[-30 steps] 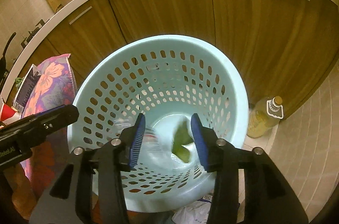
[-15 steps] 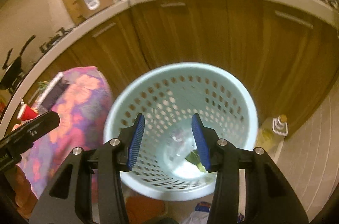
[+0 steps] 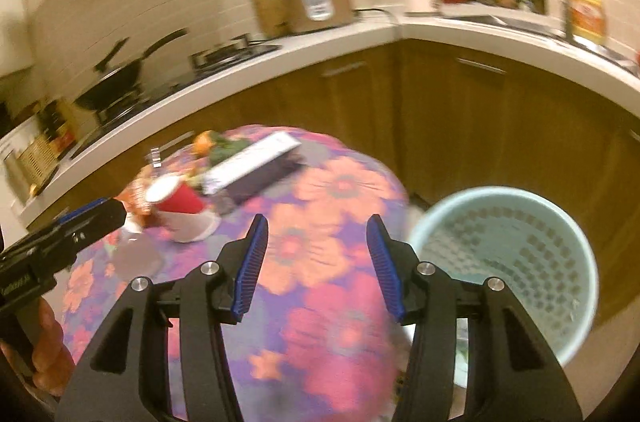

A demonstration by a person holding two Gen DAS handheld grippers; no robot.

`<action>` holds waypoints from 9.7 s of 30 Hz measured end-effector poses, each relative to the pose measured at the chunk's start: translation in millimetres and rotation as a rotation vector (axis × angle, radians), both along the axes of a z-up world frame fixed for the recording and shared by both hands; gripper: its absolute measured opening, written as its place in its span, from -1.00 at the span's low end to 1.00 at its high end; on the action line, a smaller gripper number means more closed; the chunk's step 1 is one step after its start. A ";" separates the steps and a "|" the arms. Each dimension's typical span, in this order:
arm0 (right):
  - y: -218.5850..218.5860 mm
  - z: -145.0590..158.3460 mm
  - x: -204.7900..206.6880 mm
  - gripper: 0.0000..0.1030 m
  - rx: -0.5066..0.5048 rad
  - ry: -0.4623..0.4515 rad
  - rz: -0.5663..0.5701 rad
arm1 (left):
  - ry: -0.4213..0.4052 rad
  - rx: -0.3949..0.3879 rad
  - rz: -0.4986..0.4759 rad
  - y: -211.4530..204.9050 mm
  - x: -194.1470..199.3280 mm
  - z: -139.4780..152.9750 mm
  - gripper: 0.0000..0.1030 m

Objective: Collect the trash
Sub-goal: 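Move both tools back to the table toward the bottle and paper cup, then grasp the red-and-white paper cup with the right tool while the left tool grasps the white tea bottle, then carry the cup and bottle over the blue basket and open both tools, then move both open tools back toward the table, then grasp the orange chip wrapper with the left tool while the right tool grasps the panda snack bag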

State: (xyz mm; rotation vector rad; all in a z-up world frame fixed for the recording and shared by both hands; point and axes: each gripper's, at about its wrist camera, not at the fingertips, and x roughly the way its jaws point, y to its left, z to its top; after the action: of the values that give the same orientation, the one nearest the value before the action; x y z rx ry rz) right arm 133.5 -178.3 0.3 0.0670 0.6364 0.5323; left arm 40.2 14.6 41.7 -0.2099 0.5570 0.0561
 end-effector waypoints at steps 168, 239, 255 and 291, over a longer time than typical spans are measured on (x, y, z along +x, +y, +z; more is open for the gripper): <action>44.4 -19.5 -25.9 0.05 0.087 0.035 0.311 | 0.371 0.207 0.177 78.1 -56.7 -68.9 0.16; -206.5 -82.5 36.2 0.23 0.158 0.260 -0.370 | 0.355 0.035 -0.421 -180.5 154.2 -100.2 0.29; -71.7 -19.2 20.5 0.23 0.097 0.136 -0.116 | 0.122 -0.059 -0.151 -19.0 47.6 -28.1 0.35; 219.2 -49.1 39.6 0.23 -0.090 0.207 0.174 | 0.283 -0.065 0.348 287.4 42.5 -93.2 0.42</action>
State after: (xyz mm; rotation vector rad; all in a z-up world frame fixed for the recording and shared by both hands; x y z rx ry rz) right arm 173.1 40.9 -48.8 -0.0188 0.8727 0.6689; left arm 82.7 302.0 -51.5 -0.3639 0.7997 0.4114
